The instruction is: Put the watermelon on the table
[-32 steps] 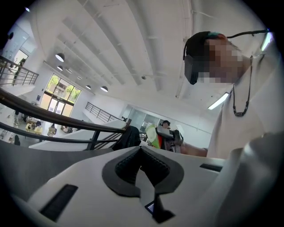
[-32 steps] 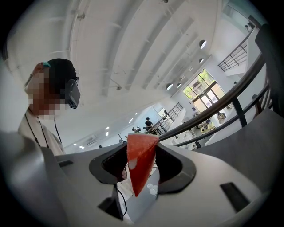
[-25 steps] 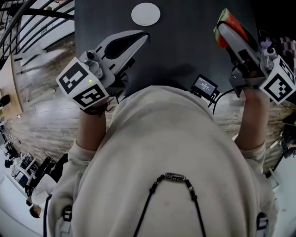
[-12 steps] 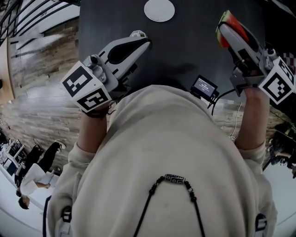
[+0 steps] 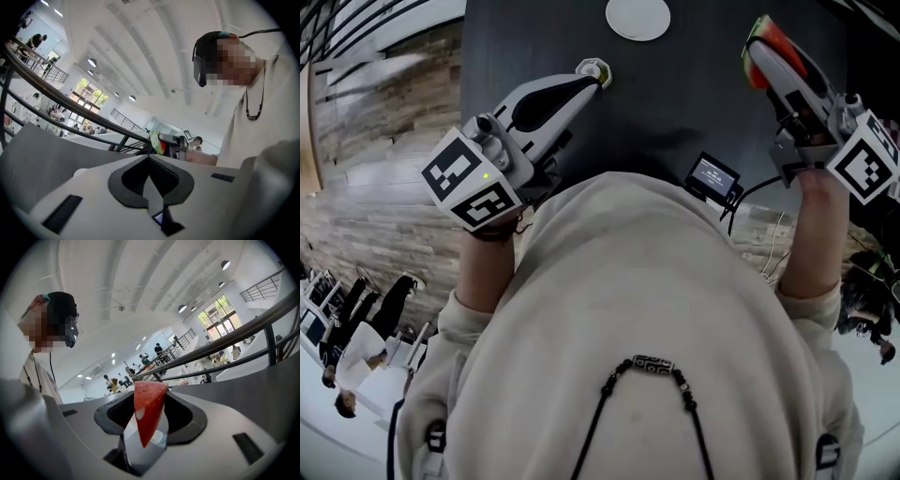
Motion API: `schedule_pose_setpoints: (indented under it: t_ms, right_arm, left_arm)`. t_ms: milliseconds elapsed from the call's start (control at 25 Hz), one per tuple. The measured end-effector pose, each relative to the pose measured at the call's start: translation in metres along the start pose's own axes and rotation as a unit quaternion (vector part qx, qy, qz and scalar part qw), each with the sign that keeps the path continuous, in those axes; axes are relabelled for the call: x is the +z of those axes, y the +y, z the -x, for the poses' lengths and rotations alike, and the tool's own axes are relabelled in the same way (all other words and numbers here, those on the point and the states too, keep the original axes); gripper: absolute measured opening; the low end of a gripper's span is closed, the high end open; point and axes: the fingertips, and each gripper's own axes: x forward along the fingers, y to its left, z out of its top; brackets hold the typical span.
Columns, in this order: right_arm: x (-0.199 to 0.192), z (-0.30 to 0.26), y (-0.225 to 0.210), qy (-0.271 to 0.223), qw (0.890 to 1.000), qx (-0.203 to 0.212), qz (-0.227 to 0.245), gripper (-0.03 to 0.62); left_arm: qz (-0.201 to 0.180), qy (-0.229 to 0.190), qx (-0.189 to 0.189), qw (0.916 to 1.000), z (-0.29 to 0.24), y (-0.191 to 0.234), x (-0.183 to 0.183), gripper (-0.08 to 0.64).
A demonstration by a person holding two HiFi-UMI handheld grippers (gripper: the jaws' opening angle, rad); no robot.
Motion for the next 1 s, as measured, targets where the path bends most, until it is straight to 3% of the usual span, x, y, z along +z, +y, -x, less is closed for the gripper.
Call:
schedule_pose_setpoints:
  t_ms: [320, 1000]
  right_arm:
    - [-0.021, 0.0, -0.021, 0.027, 0.999, -0.018, -0.013, 0.206]
    - [-0.046, -0.063, -0.055, 0.093, 0.995, -0.021, -0.005, 0.206]
  left_arm:
    - [0.0, -0.03, 0.022, 0.9993, 0.007, 0.007, -0.007, 0.006]
    - [0.033, -0.04, 0.047, 0.9976, 0.035, 0.032, -0.025, 0.006]
